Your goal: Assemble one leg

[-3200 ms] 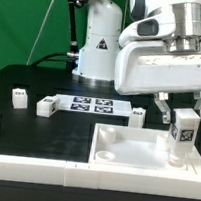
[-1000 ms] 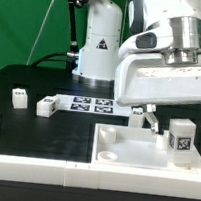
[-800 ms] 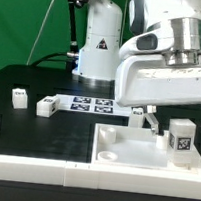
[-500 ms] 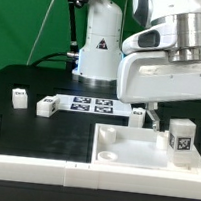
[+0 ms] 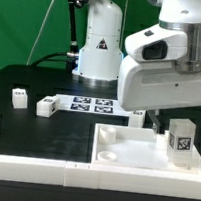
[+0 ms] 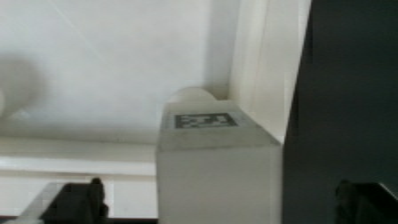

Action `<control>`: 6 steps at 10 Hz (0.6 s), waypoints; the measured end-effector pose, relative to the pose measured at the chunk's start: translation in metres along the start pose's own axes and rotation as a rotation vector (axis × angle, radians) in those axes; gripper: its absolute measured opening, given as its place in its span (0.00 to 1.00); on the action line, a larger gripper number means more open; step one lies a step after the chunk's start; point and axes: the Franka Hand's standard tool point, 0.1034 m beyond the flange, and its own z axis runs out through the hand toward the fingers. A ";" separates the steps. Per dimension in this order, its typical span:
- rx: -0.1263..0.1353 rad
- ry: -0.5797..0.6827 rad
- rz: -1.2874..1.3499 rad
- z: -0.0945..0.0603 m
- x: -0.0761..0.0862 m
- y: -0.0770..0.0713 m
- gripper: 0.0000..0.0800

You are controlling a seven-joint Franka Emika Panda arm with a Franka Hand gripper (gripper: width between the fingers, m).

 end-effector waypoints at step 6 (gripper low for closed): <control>-0.003 0.004 0.001 0.001 0.000 0.002 0.37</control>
Offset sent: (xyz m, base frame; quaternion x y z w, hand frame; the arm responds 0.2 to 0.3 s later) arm 0.0000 0.0000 0.0000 0.0000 0.0000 0.0000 1.0000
